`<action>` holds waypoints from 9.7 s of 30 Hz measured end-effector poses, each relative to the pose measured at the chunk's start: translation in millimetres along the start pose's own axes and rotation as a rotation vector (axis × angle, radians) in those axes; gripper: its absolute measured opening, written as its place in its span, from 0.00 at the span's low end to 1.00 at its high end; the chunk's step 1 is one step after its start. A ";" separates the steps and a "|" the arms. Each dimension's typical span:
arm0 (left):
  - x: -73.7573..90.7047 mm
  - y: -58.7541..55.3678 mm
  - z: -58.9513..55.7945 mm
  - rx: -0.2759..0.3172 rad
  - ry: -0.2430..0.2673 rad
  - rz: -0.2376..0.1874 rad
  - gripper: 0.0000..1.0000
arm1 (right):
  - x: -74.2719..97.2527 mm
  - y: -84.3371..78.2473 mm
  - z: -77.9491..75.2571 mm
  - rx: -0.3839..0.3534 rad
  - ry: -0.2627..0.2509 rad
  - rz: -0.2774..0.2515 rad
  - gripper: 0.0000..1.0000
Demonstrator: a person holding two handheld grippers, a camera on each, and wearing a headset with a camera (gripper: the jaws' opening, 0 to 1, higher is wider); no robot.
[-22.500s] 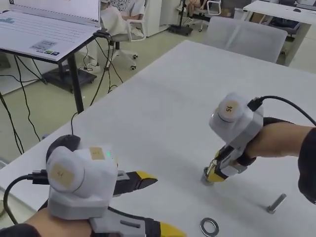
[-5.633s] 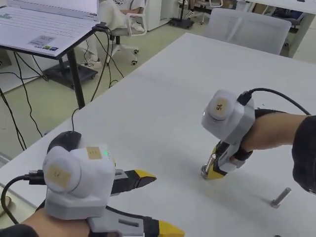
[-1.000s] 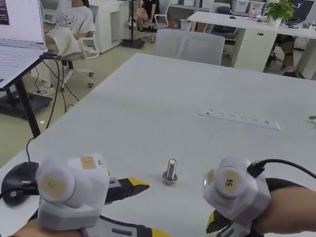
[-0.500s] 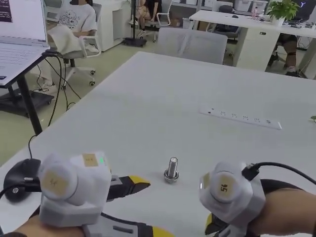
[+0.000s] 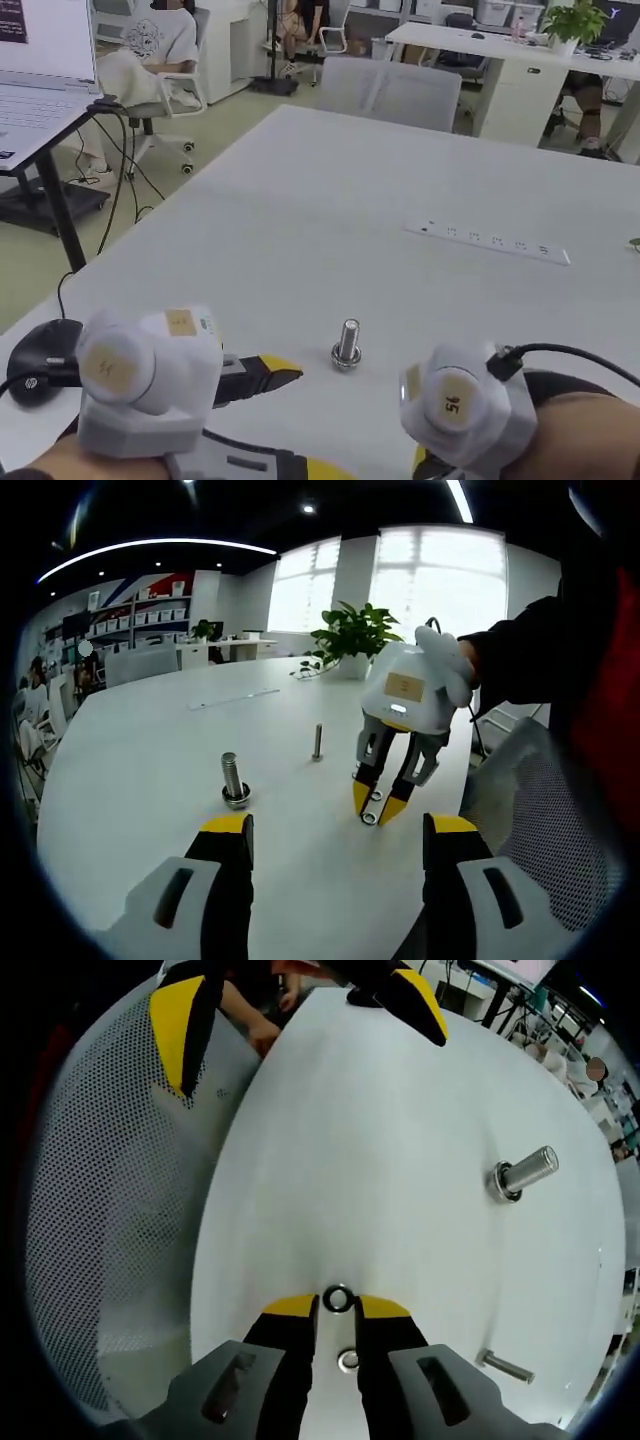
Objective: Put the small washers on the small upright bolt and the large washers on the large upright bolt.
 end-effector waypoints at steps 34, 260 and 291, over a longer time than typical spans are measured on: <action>2.0 -0.2 -3.8 -0.001 0.003 0.004 0.68 | 9.0 -4.4 -12.3 0.003 0.025 0.001 0.12; -12.9 -0.5 7.9 0.004 -0.033 0.035 0.68 | 38.9 -100.7 -83.8 -0.283 -0.063 0.012 0.27; -14.7 0.3 6.8 -0.003 -0.042 0.044 0.68 | 59.0 -110.7 -52.0 -0.303 -0.091 0.003 0.27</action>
Point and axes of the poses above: the centre of the closed fingertips' face, and the gripper's own axes: x roughly backward along the fingers, z roughly to its left, y roughly out of its top, the point moved 10 cm from there along x, roughly backward along the fingers, and after that the axes turned 5 degrees about x, right-handed, at the moved point
